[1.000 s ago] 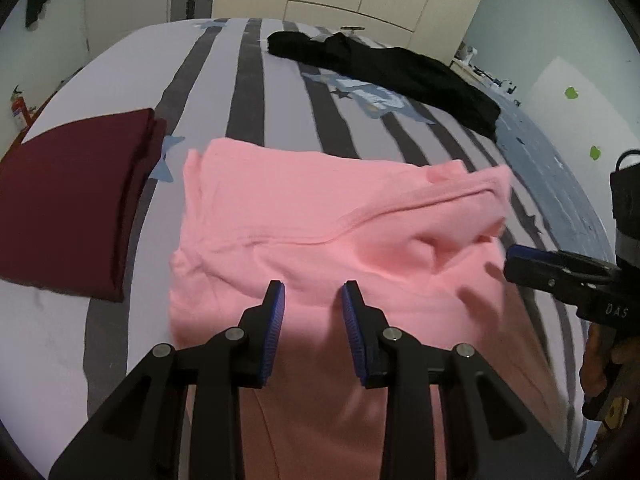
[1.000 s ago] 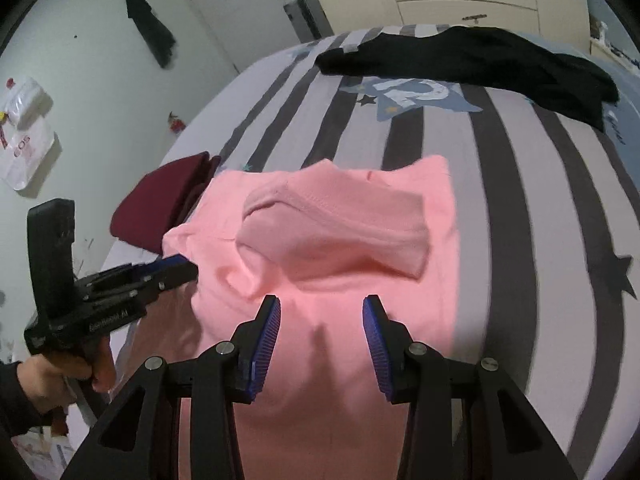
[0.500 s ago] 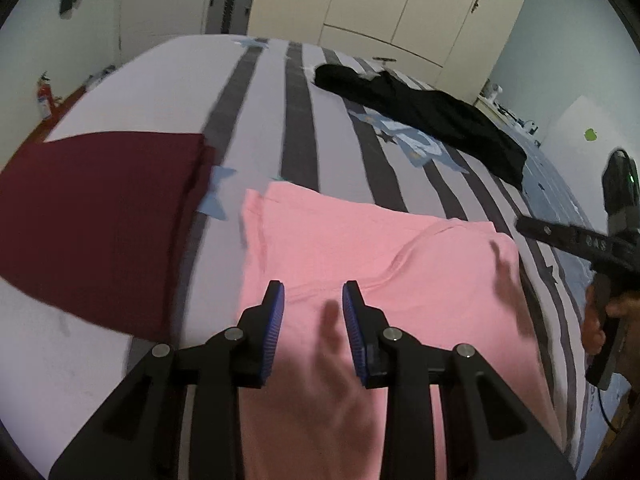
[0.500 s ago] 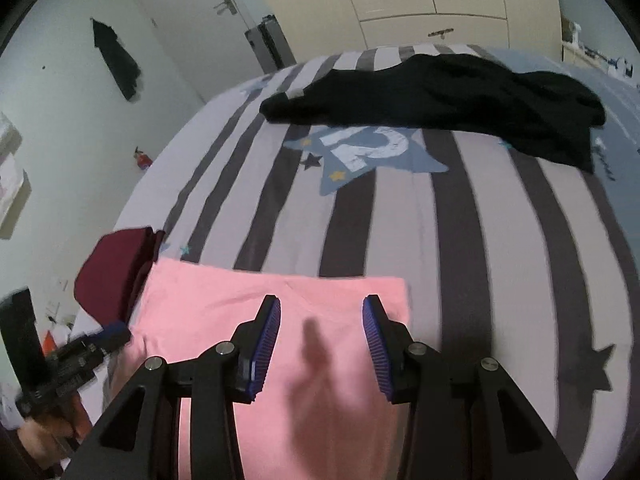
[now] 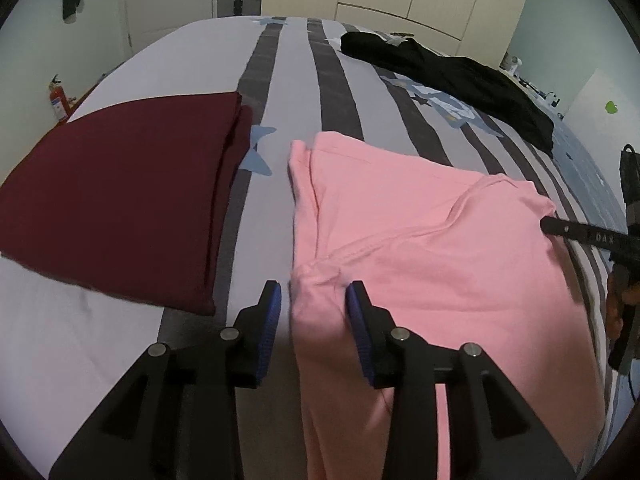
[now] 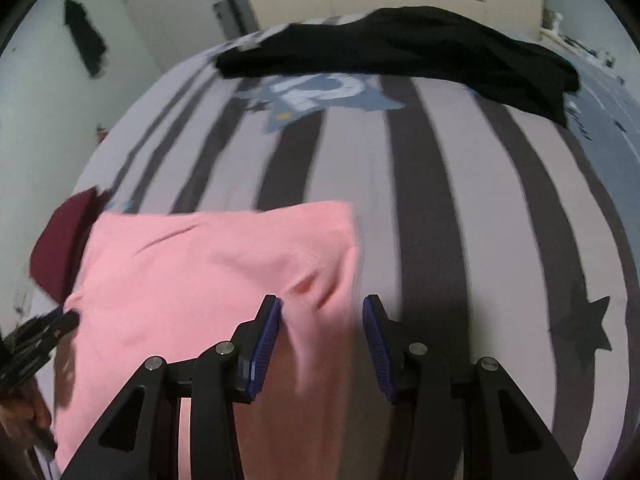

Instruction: Fold clothes

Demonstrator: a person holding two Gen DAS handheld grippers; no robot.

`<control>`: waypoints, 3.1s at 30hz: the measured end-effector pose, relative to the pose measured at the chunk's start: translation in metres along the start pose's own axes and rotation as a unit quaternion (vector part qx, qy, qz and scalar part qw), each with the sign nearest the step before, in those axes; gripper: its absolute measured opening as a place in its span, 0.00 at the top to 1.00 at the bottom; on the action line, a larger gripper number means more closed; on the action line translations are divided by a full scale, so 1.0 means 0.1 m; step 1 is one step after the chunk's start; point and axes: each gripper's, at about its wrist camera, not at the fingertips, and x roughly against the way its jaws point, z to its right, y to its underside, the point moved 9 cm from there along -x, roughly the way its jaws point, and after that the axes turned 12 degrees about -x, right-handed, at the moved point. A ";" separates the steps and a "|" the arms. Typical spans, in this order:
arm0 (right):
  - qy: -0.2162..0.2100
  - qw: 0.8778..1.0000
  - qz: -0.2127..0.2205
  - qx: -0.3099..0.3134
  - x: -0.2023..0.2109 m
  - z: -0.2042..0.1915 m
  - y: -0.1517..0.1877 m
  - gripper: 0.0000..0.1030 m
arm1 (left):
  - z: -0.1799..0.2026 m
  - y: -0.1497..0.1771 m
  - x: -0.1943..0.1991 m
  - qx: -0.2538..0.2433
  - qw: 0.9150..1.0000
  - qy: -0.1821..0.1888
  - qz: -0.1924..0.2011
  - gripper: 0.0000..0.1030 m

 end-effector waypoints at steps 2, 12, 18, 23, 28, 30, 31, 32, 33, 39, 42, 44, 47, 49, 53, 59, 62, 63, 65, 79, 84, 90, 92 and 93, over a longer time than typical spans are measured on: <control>0.006 1.000 0.006 0.007 0.01 0.03 -0.06 0.62 | -0.02 -0.02 0.03 0.005 1.000 -0.005 0.006 0.68; 0.003 1.000 0.027 -0.008 0.17 0.12 -0.15 0.62 | -0.02 -0.26 0.17 0.005 0.999 0.012 0.038 0.68; -0.091 0.992 -0.014 -0.081 0.16 0.01 -0.14 0.62 | 0.08 -0.27 0.06 -0.006 0.999 0.017 0.030 0.68; -0.091 0.991 -0.035 -0.094 0.04 -0.03 -0.16 0.64 | 0.11 -0.23 0.05 -0.005 1.000 0.014 0.028 0.68; -0.087 0.994 -0.031 -0.067 -0.07 -0.11 -0.21 0.90 | 0.12 -0.19 0.04 -0.021 0.999 0.008 0.024 0.68; -0.076 0.996 -0.027 -0.041 -0.07 -0.16 -0.21 0.91 | 0.11 -0.17 0.03 -0.019 1.000 0.008 0.022 0.68; -0.071 0.997 -0.021 -0.030 -0.07 -0.18 -0.22 0.92 | 0.11 -0.16 0.02 -0.017 1.000 0.008 0.021 0.68; -0.065 0.998 -0.014 -0.019 -0.06 -0.20 -0.23 0.92 | 0.11 -0.14 0.02 -0.016 1.000 0.007 0.020 0.68; -0.060 0.998 -0.008 -0.008 -0.05 -0.22 -0.24 0.92 | 0.10 -0.12 0.02 -0.015 1.000 0.006 0.019 0.68; 0.013 0.996 0.023 0.090 -0.14 -0.29 -0.27 0.90 | 0.07 -0.05 0.04 -0.015 1.000 0.000 0.014 0.68; 0.017 0.997 0.009 0.072 -0.16 -0.14 -0.21 0.83 | 0.05 -0.03 0.05 -0.013 1.000 0.000 0.009 0.68; 0.022 0.998 0.018 0.053 -0.05 -0.04 -0.23 0.74 | 0.04 -0.03 0.06 -0.011 1.000 0.002 0.007 0.68; 0.025 0.998 0.037 0.037 0.13 0.02 -0.26 0.74 | 0.03 -0.12 0.19 -0.014 0.999 -0.002 0.030 0.68; -0.001 0.998 0.049 0.050 0.23 -0.12 -0.26 0.74 | 0.06 -0.19 0.26 -0.017 0.999 0.001 0.045 0.68; -0.053 0.994 0.041 0.087 0.25 -0.52 -0.15 0.74 | 0.15 -0.22 0.16 -0.037 0.999 -0.003 0.036 0.68; -0.057 0.991 0.005 0.123 -0.20 -0.88 0.08 0.74 | 0.06 -0.07 -0.08 -0.038 0.999 -0.015 -0.003 0.68; -0.034 0.995 0.013 0.097 -0.32 -0.70 0.02 0.74 | -0.02 -0.10 0.10 -0.028 0.999 -0.019 0.026 0.68; -0.031 0.995 0.023 0.089 -0.27 -0.63 -0.04 0.74 | -0.05 -0.10 0.17 -0.033 0.998 -0.030 0.033 0.68; -0.011 0.994 0.052 0.100 -0.12 -0.52 -0.11 0.72 | -0.12 -0.08 0.31 -0.044 0.996 -0.056 0.044 0.68; -0.069 0.994 0.020 0.086 1.00 -0.39 1.26 0.72 | 0.48 0.71 1.05 -0.029 0.998 0.054 0.016 0.71; -0.055 0.995 -0.010 0.078 0.97 -0.27 1.85 0.72 | 0.45 1.12 0.88 -0.026 0.999 0.024 -0.026 0.75; -0.008 0.998 0.001 0.058 1.06 0.18 1.98 0.77 | 0.01 1.32 0.97 0.024 0.999 -0.025 -0.037 0.80; 0.004 0.999 0.006 0.045 1.13 0.32 1.95 0.77 | 0.02 1.29 1.11 0.033 0.999 -0.018 -0.024 0.80; 0.007 0.999 0.009 0.039 1.18 0.37 1.95 0.77 | 0.10 1.26 1.19 0.028 0.999 -0.011 -0.015 0.80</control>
